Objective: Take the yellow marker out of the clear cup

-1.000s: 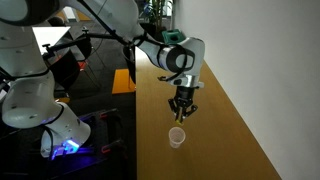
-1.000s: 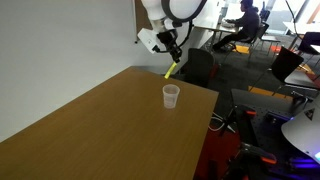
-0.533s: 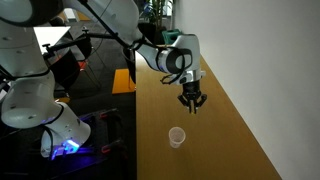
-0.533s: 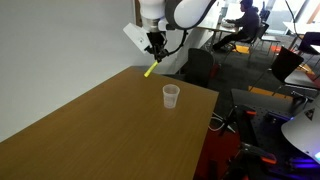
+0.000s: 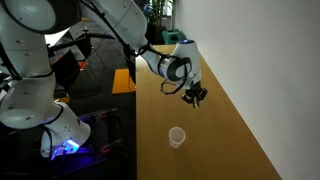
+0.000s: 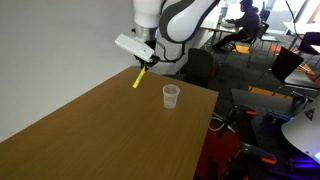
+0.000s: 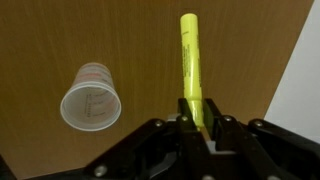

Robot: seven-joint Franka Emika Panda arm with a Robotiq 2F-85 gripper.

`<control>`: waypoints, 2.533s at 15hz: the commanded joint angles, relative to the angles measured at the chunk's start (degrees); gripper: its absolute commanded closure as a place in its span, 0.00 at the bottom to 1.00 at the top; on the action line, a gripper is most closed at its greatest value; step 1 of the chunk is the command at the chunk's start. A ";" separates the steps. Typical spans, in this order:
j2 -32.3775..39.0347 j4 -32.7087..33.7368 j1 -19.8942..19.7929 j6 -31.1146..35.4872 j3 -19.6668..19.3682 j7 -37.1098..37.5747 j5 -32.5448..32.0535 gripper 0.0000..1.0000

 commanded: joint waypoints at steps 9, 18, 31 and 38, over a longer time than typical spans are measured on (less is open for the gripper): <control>9.86 13.25 -9.39 -8.89 13.85 -50.51 18.54 0.95; 20.69 28.70 -2.33 -28.79 8.41 -77.27 23.54 0.95; 30.84 39.21 2.35 -34.21 3.86 -83.24 23.48 0.33; 18.43 23.84 6.64 -27.96 2.00 -68.91 25.51 0.00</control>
